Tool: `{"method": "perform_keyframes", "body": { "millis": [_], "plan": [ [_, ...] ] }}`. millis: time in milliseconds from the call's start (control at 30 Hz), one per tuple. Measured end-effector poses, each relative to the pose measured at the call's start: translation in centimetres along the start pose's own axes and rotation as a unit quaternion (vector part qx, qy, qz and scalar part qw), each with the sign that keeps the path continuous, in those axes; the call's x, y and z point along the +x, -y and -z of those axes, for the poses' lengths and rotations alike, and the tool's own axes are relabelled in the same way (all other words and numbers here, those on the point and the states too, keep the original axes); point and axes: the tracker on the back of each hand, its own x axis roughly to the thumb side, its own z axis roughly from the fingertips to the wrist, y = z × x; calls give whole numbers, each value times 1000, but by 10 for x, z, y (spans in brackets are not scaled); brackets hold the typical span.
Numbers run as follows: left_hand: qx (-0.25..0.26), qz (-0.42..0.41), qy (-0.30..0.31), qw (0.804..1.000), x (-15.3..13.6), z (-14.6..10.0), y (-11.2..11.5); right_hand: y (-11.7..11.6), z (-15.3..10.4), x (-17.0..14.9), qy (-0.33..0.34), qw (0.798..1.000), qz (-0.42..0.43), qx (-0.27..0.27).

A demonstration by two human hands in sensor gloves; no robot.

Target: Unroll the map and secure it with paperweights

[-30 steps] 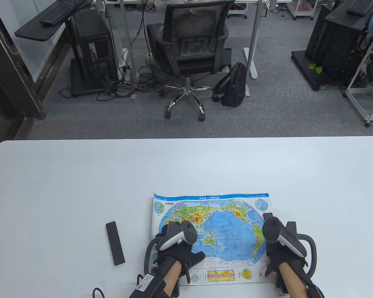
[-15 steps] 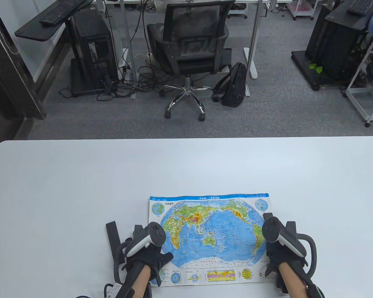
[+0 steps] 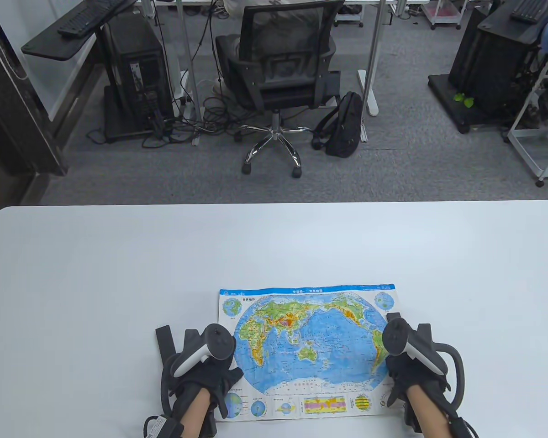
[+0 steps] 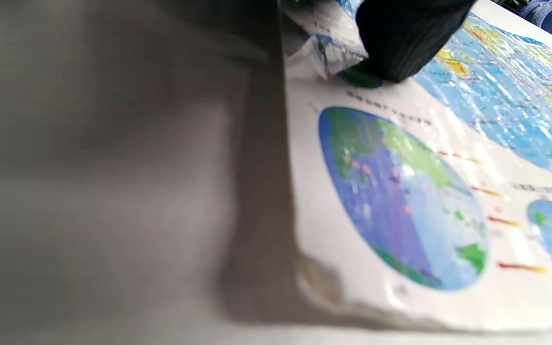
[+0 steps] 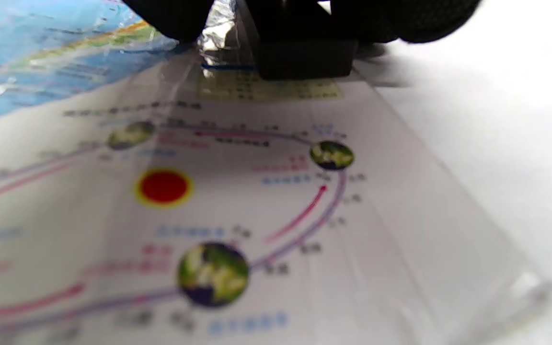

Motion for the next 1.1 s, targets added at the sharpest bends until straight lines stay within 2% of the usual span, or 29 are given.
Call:
{"method": "perform_keyframes", "body": {
  "millis": [67,233,333,467,800,967,1100],
  "plan": [
    [-1,-4,0,1000,0,0,0,6,-2,4,-17,1000,-8,-8],
    [1,-6,3,1000,-1,1,-1,29,-14,33,32,998,5,-58],
    [7,-13,8,1000,-3,0,-3,42,-24,64,83,995,21,-52],
    [13,-13,11,1000,-4,0,-5,48,-30,110,143,989,31,-36],
    [2,-38,21,999,-10,0,-5,21,-31,218,252,967,34,37],
    [-3,-45,24,999,-10,0,-4,2,-24,250,276,958,32,73],
    [-4,-55,26,998,-12,-1,-4,-12,-20,264,282,955,37,83]
  ]
}}
